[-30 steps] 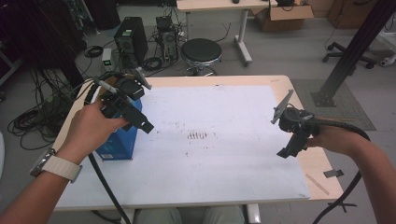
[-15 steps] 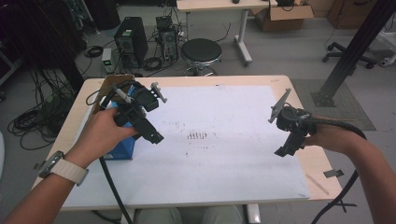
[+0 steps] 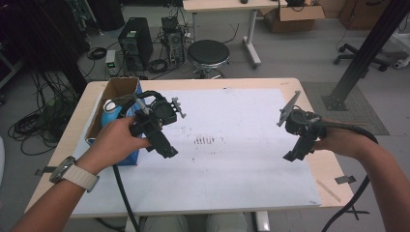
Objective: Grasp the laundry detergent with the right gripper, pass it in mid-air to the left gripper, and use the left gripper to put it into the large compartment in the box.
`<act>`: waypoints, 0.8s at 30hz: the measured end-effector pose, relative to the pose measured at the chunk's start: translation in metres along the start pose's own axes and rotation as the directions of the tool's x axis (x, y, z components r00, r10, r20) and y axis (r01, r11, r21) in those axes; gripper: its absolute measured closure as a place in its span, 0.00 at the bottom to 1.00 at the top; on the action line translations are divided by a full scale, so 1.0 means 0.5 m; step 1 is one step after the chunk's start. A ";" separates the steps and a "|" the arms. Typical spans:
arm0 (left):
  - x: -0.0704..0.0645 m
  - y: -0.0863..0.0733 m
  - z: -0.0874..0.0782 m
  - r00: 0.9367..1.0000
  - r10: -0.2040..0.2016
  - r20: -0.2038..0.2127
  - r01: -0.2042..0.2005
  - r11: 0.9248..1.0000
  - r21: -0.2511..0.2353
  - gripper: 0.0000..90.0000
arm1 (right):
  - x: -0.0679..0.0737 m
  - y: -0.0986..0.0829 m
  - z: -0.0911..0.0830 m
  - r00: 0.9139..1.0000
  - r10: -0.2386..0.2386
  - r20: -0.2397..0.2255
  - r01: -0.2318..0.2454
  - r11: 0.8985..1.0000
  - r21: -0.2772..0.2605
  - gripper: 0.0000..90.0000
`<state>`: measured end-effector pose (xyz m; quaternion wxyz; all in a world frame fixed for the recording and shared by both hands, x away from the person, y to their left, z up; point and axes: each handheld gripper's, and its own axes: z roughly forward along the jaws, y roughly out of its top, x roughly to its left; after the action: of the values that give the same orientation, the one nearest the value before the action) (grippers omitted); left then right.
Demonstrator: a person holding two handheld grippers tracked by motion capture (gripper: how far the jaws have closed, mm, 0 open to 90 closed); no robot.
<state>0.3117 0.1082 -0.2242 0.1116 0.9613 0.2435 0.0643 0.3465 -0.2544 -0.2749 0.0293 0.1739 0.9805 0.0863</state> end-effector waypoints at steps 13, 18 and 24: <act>0.001 0.012 0.010 1.000 0.019 0.009 -0.019 1.000 -0.007 0.08 | -0.001 -0.010 0.006 1.000 0.008 -0.004 -0.008 1.000 0.006 0.08; 0.001 0.013 0.011 1.000 0.021 0.008 -0.021 1.000 -0.003 0.08 | 0.001 -0.010 0.006 1.000 0.001 -0.002 -0.001 1.000 -0.003 0.08; 0.001 0.014 0.012 1.000 0.018 0.012 -0.018 1.000 0.000 0.08 | 0.002 -0.011 0.008 1.000 0.003 -0.003 -0.003 1.000 0.001 0.08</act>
<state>0.3162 0.1015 -0.2282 0.1122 0.9639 0.2341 0.0597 0.3443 -0.2584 -0.2799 0.0276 0.1751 0.9804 0.0860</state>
